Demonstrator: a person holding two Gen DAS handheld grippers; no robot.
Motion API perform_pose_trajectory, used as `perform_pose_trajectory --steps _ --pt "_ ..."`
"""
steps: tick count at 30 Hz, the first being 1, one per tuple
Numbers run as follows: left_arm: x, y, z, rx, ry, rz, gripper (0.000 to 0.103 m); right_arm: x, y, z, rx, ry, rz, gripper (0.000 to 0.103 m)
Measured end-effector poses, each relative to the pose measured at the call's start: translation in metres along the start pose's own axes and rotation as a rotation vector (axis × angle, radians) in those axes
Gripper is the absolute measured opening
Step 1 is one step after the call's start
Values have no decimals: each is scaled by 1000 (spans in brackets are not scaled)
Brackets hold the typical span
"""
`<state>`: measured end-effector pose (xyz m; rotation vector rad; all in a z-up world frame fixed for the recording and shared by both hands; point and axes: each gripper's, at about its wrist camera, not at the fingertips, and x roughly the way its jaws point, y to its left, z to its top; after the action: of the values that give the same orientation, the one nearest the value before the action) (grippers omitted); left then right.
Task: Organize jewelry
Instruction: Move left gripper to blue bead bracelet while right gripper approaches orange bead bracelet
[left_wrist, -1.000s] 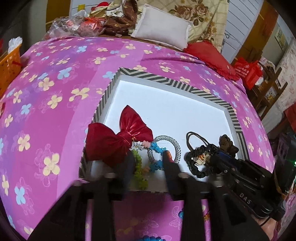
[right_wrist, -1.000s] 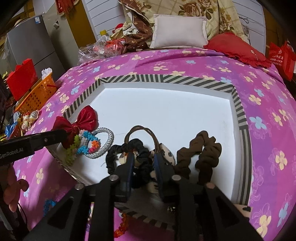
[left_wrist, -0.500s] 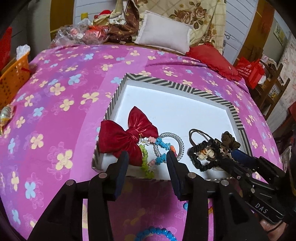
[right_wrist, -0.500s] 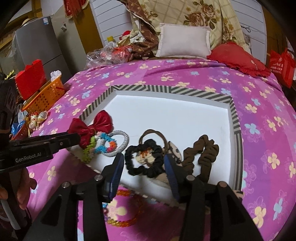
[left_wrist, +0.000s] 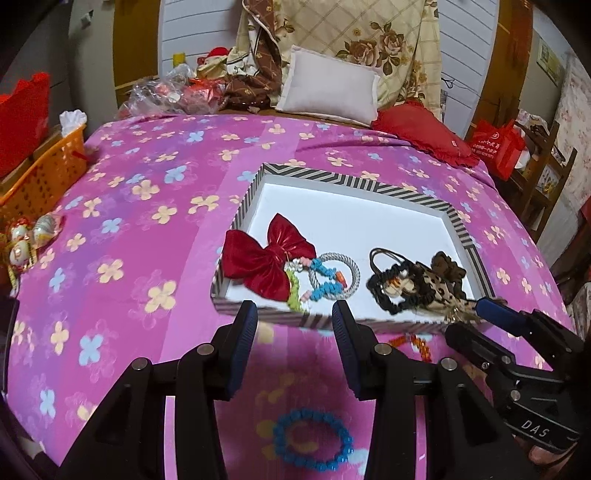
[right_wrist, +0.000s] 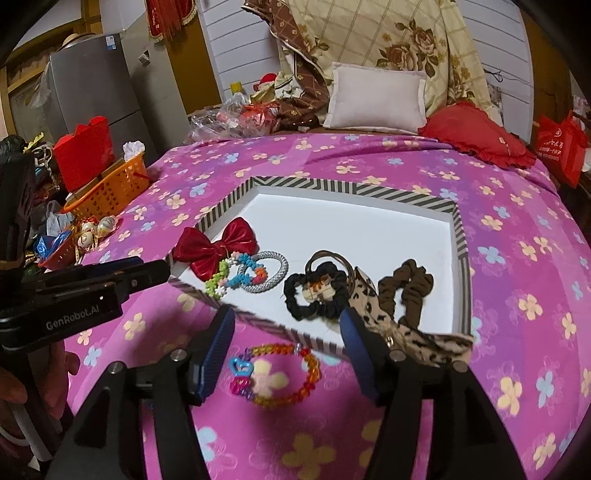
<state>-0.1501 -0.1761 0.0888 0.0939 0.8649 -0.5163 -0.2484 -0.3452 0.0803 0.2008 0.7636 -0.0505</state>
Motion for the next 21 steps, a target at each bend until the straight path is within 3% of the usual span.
perform_pose_trajectory --steps 21 --pt "-57 -5 -45 35 -82 62 44 -40 26 -27 -26 -3 -23 71"
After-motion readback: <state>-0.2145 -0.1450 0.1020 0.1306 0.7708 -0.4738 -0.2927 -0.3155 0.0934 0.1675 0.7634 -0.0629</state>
